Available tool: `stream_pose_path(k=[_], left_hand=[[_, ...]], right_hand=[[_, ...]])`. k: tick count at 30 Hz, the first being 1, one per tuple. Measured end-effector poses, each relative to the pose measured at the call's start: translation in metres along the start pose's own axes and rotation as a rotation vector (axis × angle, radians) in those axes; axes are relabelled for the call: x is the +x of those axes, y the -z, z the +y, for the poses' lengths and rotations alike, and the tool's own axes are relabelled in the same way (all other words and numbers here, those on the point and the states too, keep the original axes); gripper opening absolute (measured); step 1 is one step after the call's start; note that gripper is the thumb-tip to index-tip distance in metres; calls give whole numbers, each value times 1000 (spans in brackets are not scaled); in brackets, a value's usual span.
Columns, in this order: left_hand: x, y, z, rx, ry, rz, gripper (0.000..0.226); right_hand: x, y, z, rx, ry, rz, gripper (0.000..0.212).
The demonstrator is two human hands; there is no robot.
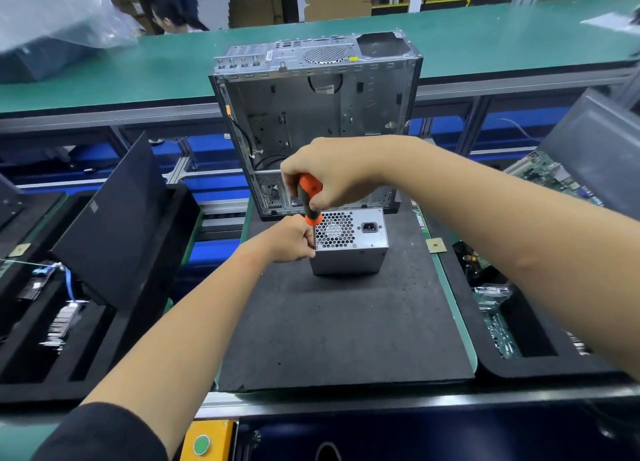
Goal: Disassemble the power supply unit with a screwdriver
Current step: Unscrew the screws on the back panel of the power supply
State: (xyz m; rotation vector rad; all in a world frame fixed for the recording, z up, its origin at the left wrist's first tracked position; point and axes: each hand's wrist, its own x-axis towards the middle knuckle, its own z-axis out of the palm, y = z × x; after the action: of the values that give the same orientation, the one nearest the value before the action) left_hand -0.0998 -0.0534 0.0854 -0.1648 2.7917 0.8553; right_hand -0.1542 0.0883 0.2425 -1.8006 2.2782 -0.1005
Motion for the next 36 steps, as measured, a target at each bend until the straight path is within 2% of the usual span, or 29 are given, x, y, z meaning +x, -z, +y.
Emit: stream_pose_path(k=[2, 5, 8, 13, 17, 19, 21, 23, 27, 30, 33, 36], left_hand=[[-1, 0, -1, -4, 5, -2, 8], [-1, -1, 0, -21, 15, 0, 23], [-1, 0, 0, -30, 16, -1, 20], [0, -1, 0, -35, 25, -1, 20], [1, -1, 0, -28, 27, -5, 23], [1, -2, -1, -39, 38, 1, 26], [1, -2, -1, -46, 46, 7, 29], [2, -2, -1, -55, 48, 4, 30], [3, -3, -3, -69, 49, 3, 22], [4, -3, -4, -81, 44, -3, 9], [4, -3, -4, -77, 45, -3, 18], [4, -3, -4, -82, 52, 0, 28]], right_hand=[[-1, -1, -1, 36, -20, -33, 25], [2, -6, -1, -1, -77, -11, 16], [5, -11, 1, -135, -186, 83, 37], [4, -6, 3, -90, -64, 80, 12], [0, -3, 1, 53, -17, 1, 21], [3, -7, -1, 35, -44, 7, 10], [7, -10, -1, -77, -136, 67, 31], [11, -11, -1, -162, -190, 117, 37], [11, -7, 0, -48, -38, 85, 11], [8, -4, -1, 70, -11, 42, 21], [9, -9, -1, 75, -48, 72, 10], [14, -13, 1, -85, -154, 141, 38]])
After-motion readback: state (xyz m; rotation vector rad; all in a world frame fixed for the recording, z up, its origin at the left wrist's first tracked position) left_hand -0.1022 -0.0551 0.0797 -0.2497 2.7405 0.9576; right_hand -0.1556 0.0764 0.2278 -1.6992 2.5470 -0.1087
